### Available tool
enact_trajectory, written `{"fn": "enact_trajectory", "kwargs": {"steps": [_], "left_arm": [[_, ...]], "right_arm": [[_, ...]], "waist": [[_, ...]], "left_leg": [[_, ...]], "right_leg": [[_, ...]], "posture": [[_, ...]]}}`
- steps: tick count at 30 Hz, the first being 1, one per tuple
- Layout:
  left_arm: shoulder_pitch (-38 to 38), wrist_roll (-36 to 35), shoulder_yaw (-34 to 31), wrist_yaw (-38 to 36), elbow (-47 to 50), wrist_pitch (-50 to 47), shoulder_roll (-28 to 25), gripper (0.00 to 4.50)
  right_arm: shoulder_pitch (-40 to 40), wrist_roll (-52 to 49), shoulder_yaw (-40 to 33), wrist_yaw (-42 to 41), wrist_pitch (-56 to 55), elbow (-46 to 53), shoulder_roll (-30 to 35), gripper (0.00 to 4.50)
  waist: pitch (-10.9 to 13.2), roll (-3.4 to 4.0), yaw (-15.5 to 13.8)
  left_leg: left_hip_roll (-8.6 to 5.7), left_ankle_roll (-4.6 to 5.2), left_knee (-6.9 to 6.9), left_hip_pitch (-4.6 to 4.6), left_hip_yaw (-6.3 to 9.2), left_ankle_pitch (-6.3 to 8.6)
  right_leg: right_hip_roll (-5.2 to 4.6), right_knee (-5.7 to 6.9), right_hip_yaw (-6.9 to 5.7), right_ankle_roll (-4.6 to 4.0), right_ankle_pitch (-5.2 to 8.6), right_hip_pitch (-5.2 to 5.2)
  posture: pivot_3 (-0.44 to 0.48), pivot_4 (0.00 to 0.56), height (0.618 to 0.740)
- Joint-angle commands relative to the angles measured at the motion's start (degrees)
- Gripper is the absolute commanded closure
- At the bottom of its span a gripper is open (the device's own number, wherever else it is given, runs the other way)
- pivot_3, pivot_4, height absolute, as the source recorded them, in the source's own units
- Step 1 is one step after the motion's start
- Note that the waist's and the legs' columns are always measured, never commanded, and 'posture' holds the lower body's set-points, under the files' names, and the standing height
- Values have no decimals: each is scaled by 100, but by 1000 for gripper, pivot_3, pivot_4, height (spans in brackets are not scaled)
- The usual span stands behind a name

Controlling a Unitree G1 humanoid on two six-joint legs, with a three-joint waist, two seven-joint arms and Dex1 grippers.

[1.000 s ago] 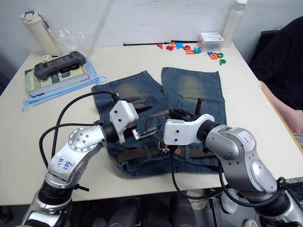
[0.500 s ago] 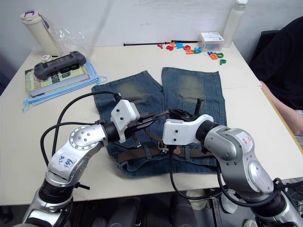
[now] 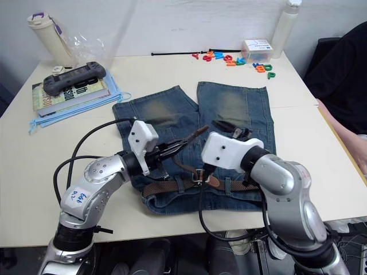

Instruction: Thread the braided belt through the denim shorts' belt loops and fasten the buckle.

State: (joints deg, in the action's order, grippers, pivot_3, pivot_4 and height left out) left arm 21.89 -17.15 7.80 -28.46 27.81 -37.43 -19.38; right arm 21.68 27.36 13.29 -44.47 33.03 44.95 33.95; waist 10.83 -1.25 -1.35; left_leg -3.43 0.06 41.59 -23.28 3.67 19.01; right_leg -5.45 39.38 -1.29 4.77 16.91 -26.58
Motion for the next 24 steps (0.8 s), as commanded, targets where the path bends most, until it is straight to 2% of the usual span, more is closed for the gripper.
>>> {"fn": "enact_trajectory", "kwargs": {"steps": [1,5,6,9,13,18,24], "left_arm": [[-210,-840,-705,-228,-40,-24,183,4500],[-380,-1514,-1040,-393,26,-276,298,4500],[-456,-1536,-1026,-507,20,-200,243,4500],[-554,-1600,-1065,-629,-37,-136,188,4500],[-608,-1673,-1147,-707,-65,-131,59,4500],[-657,-1748,-1179,-718,-11,-131,-43,4500],[-777,-1783,-1197,-758,98,-132,-185,4500]], "right_arm": [[-287,-887,-1357,-429,1587,720,-413,1389],[-207,-1575,-1571,-609,2576,1021,-979,1389],[-226,-1730,-1531,-676,2905,1095,-1096,1892],[-337,-2136,-1433,-892,3431,1240,-1208,2784],[-326,-2586,-1460,-890,3896,1268,-1241,4454],[-469,-2962,-1256,-629,3942,1150,-1045,4454],[-528,-3080,-850,-129,3818,1013,-1124,4454]], "waist": [[0,0,-6],[0,0,-11],[0,0,-11],[0,1,16],[-1,2,-1],[-1,2,6],[-1,2,7]], "left_leg": [[0,0,0,0,1,0],[-1,3,1,-1,2,2],[-2,4,1,-1,2,2],[0,3,1,1,2,2],[3,17,0,4,5,11],[2,23,-1,3,6,17],[4,23,0,4,6,20]], "right_leg": [[0,0,-1,0,0,0],[-2,-4,-4,0,0,2],[-2,-5,-3,0,0,2],[0,-1,-1,0,0,0],[1,4,-5,-7,3,0],[0,2,-5,-7,3,0],[1,2,-5,-7,4,0]], "posture": [[0,150,659],[0,150,659],[0,150,659],[0,150,659],[0,150,659],[0,150,659],[0,150,659]]}}
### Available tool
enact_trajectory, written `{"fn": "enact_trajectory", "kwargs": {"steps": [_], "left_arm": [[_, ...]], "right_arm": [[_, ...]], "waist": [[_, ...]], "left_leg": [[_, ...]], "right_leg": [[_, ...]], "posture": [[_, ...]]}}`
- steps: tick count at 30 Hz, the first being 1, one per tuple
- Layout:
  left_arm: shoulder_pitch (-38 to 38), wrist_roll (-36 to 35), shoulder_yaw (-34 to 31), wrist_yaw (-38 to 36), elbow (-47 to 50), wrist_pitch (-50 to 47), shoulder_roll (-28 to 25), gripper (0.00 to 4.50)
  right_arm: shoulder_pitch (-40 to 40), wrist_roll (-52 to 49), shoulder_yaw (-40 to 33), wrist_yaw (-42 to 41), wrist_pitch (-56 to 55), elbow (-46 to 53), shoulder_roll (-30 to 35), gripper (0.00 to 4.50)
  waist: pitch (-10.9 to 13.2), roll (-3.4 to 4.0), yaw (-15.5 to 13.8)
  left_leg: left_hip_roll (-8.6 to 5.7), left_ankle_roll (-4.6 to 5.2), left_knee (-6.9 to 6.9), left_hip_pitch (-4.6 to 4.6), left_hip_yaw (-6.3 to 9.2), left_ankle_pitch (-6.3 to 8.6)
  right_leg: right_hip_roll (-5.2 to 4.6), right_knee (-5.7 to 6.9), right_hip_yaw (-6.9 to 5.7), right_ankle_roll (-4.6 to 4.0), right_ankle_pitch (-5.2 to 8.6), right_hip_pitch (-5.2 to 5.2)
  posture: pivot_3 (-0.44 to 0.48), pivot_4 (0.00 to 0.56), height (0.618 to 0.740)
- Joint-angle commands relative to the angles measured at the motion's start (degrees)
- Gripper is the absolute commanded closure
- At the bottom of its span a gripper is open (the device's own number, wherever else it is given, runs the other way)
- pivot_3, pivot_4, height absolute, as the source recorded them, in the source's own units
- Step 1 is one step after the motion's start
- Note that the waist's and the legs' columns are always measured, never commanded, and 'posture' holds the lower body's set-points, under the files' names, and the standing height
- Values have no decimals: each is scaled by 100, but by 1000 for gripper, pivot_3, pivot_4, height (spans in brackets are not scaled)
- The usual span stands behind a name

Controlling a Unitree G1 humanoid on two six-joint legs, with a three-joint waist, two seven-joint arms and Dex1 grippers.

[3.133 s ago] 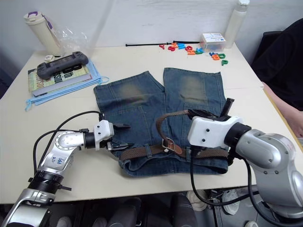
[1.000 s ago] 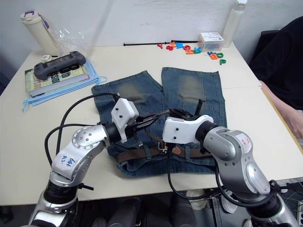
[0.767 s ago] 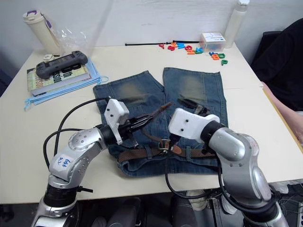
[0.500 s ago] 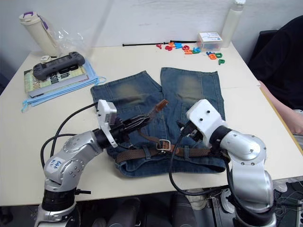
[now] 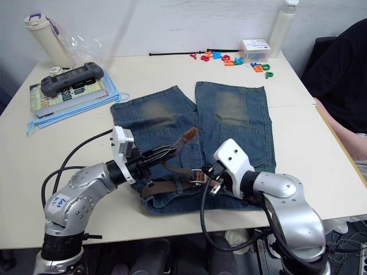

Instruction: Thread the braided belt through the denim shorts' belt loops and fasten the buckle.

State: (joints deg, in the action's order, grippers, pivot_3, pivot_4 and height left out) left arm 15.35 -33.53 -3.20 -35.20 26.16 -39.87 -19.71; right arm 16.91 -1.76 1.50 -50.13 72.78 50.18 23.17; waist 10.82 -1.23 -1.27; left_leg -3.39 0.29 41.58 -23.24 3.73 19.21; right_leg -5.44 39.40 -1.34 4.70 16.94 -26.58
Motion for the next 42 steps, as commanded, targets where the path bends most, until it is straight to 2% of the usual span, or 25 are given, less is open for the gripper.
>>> {"fn": "enact_trajectory", "kwargs": {"steps": [1,5,15,19,34,42], "left_arm": [[-148,-162,-107,-85,286,109,-178,4500],[-201,-190,-120,-106,311,123,-264,4500],[-343,-272,-174,-239,251,164,-441,4500],[-358,-269,-183,-257,230,179,-469,4500],[-224,-257,-118,-127,200,117,-553,4500],[-186,-266,-103,-74,194,70,-582,4500]], "right_arm": [[-77,-185,394,546,-188,468,-43,4454],[-180,-226,549,909,-277,414,-44,4454],[-742,-307,135,1583,-229,680,-262,4454],[-960,-225,486,1822,-303,724,-197,4454],[-796,-391,1202,2380,-509,790,-49,4454],[-600,-346,1765,2376,-825,750,478,4454]], "waist": [[0,0,-2],[0,0,-7],[0,0,-8],[0,0,-4],[0,0,4],[0,0,5]], "left_leg": [[0,-1,0,0,0,0],[0,-2,0,0,1,1],[1,-2,-4,-1,2,2],[1,-1,-4,-1,2,2],[3,0,-15,1,4,3],[4,0,-20,1,5,3]], "right_leg": [[0,0,0,0,0,0],[0,-2,0,-1,1,0],[0,-5,0,-1,1,0],[0,-5,0,-1,1,0],[1,-10,-2,-3,2,0],[2,-16,-4,-3,2,1]], "posture": [[0,150,659],[0,150,659],[0,150,659],[0,150,659],[0,150,659],[0,150,659]]}}
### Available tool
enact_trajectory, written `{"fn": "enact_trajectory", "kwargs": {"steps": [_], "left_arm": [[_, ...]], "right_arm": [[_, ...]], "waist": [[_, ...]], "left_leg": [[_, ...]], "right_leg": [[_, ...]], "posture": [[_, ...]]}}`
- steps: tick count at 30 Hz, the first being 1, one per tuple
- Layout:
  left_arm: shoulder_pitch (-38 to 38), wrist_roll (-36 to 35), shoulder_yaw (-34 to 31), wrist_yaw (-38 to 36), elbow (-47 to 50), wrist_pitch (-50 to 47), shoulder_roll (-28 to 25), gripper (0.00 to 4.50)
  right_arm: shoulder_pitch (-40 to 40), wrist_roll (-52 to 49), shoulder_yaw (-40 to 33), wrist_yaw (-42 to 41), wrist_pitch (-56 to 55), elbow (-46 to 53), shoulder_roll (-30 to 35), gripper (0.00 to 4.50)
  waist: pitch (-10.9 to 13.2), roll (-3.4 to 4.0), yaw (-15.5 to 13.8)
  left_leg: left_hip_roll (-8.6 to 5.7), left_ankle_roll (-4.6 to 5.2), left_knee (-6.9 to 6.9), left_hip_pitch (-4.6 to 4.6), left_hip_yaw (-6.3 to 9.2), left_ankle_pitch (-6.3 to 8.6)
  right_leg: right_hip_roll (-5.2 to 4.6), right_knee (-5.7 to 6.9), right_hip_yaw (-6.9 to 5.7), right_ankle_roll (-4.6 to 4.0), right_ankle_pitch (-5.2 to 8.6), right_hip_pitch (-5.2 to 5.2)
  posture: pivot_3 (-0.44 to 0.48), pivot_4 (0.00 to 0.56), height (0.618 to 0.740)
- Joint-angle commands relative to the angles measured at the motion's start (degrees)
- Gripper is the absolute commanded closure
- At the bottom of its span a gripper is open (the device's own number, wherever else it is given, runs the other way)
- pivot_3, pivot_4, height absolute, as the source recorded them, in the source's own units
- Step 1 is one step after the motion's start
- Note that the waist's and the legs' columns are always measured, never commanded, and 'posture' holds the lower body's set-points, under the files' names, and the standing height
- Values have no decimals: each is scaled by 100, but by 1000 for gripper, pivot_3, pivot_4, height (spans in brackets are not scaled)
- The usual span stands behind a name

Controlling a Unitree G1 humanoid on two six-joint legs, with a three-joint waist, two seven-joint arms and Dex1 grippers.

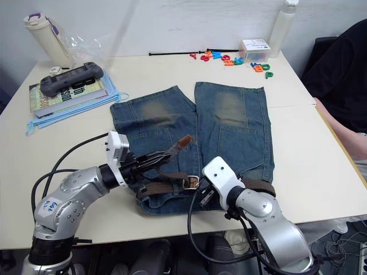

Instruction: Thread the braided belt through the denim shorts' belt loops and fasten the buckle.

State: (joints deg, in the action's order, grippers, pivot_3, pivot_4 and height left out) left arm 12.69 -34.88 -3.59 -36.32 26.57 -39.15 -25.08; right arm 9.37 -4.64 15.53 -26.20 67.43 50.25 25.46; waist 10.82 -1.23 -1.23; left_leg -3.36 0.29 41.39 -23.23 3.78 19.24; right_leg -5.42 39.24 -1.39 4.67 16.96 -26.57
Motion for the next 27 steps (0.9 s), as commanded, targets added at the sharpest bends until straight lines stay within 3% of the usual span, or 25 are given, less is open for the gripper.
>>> {"fn": "enact_trajectory", "kwargs": {"steps": [1,6,18,27], "left_arm": [[83,-135,-66,38,152,-6,-50,4500],[100,-125,-59,37,115,-27,-90,4500],[-413,230,-69,-530,50,561,-708,4500],[-382,218,6,-444,15,593,-682,4500]], "right_arm": [[183,-55,405,-7,-328,732,287,4454],[345,52,688,26,-704,651,577,4454],[-13,-276,-176,-98,-815,792,853,4454],[-21,-360,197,10,-887,870,884,4454]], "waist": [[0,0,0],[0,0,0],[0,0,-9],[0,0,-14]], "left_leg": [[0,0,-1,0,0,0],[1,0,-3,-1,1,0],[2,0,-17,-2,5,0],[3,6,-21,-3,7,3]], "right_leg": [[0,-1,0,0,0,0],[0,-5,-1,0,0,0],[0,-29,-5,4,-2,5],[-1,-37,-7,3,-2,7]], "posture": [[0,150,659],[0,150,659],[0,150,659],[0,150,659]]}}
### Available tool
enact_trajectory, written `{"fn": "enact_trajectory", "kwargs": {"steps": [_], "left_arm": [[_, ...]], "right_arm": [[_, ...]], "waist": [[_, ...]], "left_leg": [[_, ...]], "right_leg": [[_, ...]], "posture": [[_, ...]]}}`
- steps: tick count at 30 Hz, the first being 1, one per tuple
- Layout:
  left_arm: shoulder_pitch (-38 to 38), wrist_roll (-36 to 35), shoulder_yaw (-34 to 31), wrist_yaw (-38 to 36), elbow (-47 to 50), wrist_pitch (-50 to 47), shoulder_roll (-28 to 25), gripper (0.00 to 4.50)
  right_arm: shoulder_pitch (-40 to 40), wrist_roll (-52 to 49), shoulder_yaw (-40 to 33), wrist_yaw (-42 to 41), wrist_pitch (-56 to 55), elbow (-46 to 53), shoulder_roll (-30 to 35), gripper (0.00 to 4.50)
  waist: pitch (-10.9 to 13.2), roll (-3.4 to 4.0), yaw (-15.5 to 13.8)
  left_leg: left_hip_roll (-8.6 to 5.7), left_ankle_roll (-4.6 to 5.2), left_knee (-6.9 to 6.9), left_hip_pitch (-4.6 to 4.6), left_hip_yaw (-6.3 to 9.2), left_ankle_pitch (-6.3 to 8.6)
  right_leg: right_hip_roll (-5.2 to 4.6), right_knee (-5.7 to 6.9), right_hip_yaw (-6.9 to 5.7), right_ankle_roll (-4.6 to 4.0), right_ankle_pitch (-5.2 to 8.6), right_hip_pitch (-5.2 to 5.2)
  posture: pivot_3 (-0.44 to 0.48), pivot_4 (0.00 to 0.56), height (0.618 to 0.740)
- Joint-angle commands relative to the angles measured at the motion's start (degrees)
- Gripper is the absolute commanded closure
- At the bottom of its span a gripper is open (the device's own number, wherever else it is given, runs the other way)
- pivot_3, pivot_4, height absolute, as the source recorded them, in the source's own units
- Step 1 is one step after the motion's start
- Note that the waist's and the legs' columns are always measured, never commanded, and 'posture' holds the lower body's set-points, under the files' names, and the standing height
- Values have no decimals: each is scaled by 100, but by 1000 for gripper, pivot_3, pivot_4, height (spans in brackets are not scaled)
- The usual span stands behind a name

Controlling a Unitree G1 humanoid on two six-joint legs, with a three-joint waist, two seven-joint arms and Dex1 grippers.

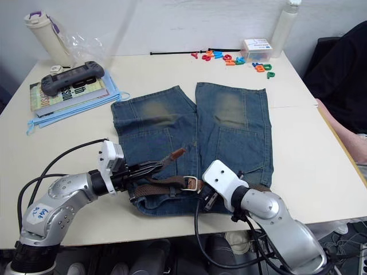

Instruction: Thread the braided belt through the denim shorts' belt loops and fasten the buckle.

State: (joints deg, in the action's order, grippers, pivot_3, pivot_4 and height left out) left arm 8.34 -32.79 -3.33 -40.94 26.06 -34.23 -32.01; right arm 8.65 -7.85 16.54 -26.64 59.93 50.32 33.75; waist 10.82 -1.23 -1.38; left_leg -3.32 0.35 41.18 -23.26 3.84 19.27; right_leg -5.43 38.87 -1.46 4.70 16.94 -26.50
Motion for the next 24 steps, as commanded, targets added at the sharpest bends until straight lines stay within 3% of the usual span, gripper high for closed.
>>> {"fn": "enact_trajectory", "kwargs": {"steps": [1,24], "left_arm": [[55,8,-18,20,65,103,12,4500],[83,57,82,133,69,129,72,4500]], "right_arm": [[46,-46,113,61,-138,860,53,4454],[623,-151,822,-15,-248,498,-39,4454]], "waist": [[0,0,3],[0,0,3]], "left_leg": [[0,0,-1,0,0,0],[-1,-2,0,0,3,-1]], "right_leg": [[0,0,0,0,0,0],[0,-1,-3,1,-1,0]], "posture": [[0,150,659],[0,150,659]]}}
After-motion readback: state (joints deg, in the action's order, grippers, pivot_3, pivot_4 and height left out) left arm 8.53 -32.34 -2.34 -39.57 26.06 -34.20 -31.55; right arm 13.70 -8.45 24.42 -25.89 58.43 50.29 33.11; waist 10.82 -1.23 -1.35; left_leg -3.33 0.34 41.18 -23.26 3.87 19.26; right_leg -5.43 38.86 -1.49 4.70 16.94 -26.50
